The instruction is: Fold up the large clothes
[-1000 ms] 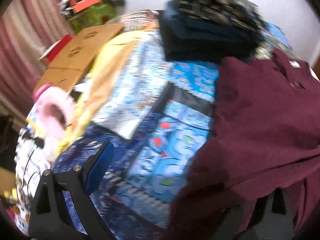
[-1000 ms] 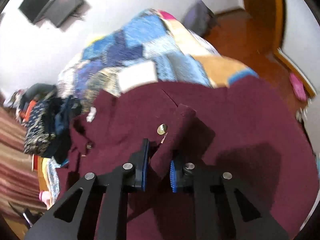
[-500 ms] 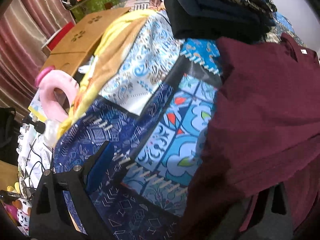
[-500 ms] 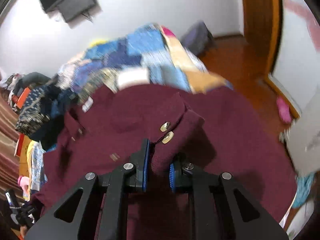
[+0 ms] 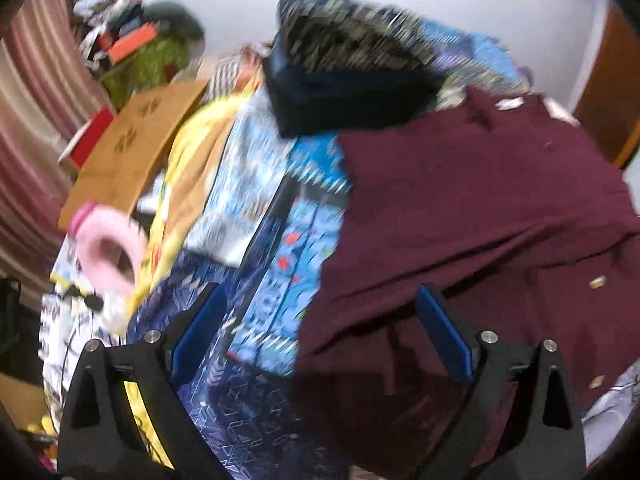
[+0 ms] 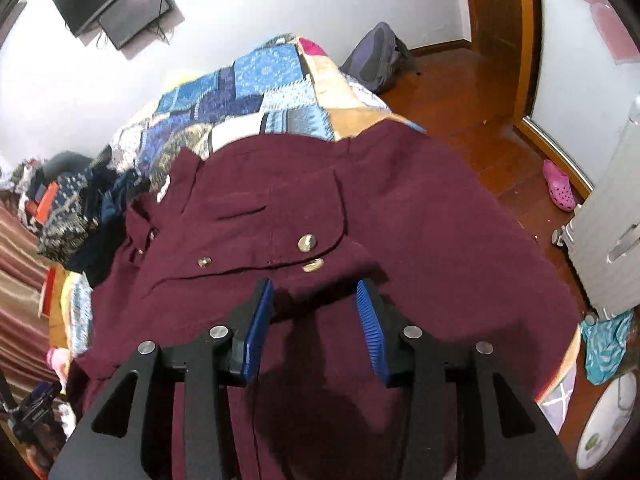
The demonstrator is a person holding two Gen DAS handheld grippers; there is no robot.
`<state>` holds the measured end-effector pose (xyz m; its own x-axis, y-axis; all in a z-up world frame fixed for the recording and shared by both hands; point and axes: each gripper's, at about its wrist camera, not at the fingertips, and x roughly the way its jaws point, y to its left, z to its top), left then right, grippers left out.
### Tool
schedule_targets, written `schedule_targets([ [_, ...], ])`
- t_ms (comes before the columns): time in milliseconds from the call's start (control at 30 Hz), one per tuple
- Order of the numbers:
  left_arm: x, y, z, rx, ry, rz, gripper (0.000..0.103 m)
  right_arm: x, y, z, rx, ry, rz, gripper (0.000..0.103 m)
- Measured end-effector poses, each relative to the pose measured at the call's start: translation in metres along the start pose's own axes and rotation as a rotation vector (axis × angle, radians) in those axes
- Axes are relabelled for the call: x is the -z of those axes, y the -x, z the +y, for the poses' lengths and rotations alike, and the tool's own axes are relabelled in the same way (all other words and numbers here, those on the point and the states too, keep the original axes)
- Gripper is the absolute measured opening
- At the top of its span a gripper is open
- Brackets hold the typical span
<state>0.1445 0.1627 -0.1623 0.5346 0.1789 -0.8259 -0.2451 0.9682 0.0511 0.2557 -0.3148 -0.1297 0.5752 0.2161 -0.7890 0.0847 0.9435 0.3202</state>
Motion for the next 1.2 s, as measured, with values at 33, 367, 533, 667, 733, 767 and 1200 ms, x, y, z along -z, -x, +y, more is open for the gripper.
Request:
schedule_targets([
  [33, -0.005, 0.007, -0.005, 0.016, -0.007, -0.02, 0.096, -0.001, 0.005, -0.002, -0.006, -0.006, -0.012, 0.04],
  [367, -0.078, 0.005, -0.083, 0.143, -0.097, -0.09, 0.096, -0.007, 0.054, -0.042, 0.049, -0.077, -0.154, 0.056],
  [533, -0.087, -0.048, -0.132, 0.169, -0.134, 0.03, 0.096, 0.003, 0.06, -0.075, 0.108, -0.142, -0.148, 0.056],
  [667, -0.069, -0.071, -0.154, 0.195, -0.17, 0.112, 0.096, 0.013, 0.062, -0.1, 0.153, -0.199, -0.136, 0.056],
  [733, -0.055, -0.073, -0.161, 0.214, -0.197, 0.14, 0.096, 0.018, 0.061, -0.111, 0.171, -0.225, -0.123, 0.056],
  [767, -0.049, -0.073, -0.163, 0.22, -0.211, 0.152, 0.096, 0.02, 0.06, -0.116, 0.177, -0.237, -0.117, 0.056],
  [1200, -0.062, -0.041, -0.186, 0.239, -0.231, 0.077, 0.096, 0.045, 0.028, -0.156, 0.102, -0.375, 0.014, 0.056],
])
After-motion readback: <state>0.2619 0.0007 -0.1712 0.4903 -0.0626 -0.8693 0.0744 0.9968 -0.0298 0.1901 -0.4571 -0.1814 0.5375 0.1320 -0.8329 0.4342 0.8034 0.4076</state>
